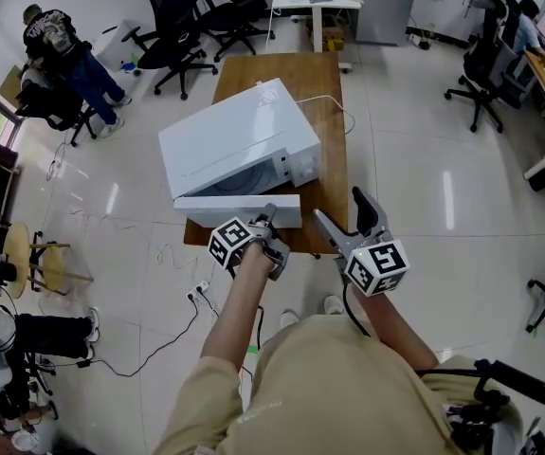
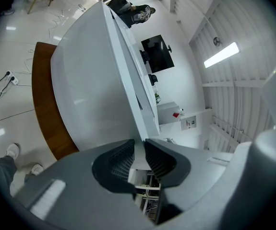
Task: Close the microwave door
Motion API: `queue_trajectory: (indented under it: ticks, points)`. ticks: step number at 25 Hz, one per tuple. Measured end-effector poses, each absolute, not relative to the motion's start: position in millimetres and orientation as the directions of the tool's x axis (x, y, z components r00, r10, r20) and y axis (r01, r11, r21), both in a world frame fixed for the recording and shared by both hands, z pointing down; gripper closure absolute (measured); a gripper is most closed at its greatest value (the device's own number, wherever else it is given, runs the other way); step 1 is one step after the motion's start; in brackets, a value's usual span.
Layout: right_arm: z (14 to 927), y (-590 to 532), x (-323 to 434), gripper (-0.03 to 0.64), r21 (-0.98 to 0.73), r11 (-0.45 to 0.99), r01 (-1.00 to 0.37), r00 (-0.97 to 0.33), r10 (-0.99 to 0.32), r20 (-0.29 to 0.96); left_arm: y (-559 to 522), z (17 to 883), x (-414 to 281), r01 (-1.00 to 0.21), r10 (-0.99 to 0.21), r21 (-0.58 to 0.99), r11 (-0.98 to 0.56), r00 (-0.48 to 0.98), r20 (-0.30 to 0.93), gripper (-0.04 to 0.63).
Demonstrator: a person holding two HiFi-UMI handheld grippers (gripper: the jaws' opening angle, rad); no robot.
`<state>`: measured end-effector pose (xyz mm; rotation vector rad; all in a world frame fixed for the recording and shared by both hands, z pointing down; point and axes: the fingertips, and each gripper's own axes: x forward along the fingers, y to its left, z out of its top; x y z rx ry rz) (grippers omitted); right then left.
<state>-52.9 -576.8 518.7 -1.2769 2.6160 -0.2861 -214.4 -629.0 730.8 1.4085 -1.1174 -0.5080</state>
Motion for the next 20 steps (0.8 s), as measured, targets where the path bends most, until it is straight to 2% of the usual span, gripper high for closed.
queue_trajectory:
  ticks: [20]
  points:
    - [511.7, -575.2, -34.7, 0.224, -0.232, 0.569, -0.789, -0.564, -0.82, -0.094, -695.6, 726.9, -229.8, -0.264, -0.887, 0.942, 0.206, 0.356, 0.294, 0.522]
